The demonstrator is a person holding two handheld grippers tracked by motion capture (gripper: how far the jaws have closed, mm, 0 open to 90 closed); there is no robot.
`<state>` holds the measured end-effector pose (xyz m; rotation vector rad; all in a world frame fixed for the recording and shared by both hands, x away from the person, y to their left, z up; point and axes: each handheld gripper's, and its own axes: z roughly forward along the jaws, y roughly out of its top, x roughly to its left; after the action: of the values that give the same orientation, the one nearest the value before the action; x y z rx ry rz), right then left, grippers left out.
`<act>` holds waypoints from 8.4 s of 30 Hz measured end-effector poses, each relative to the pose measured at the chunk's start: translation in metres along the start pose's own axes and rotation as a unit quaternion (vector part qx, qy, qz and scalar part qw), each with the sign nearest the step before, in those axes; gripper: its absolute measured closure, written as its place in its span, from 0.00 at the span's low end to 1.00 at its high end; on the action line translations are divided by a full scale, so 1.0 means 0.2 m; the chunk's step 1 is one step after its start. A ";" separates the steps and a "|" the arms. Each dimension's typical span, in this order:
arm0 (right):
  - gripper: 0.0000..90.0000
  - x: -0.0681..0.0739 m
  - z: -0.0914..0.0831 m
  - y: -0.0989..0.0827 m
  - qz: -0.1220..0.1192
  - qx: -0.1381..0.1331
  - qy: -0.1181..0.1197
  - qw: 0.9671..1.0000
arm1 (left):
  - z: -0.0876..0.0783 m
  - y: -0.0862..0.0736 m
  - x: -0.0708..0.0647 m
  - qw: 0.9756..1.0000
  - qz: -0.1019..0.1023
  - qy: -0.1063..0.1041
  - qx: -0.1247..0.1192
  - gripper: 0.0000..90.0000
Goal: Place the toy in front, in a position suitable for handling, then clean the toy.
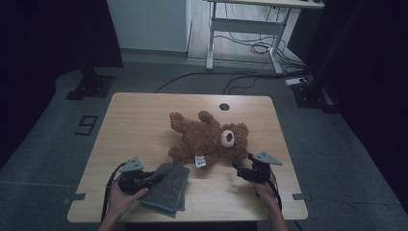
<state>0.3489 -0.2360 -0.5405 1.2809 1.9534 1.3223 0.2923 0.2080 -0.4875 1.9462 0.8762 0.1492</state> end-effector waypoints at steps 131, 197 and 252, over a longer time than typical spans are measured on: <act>0.74 0.34 0.27 0.02 -0.020 0.092 0.091 0.991 | 0.28 0.36 -0.04 0.994 0.032 0.097 -0.041 0.88; 0.76 0.35 0.25 0.01 -0.012 0.091 0.098 0.991 | 0.44 0.47 -0.16 0.993 0.062 0.101 -0.024 0.88; 0.76 0.36 0.23 0.00 -0.008 0.093 0.101 0.990 | 0.38 0.11 0.19 0.977 0.005 0.205 0.050 0.88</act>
<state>0.3517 -0.1515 -0.5521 1.2541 2.2686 1.3340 0.3659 0.1711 -0.5196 2.0499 1.1592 0.5378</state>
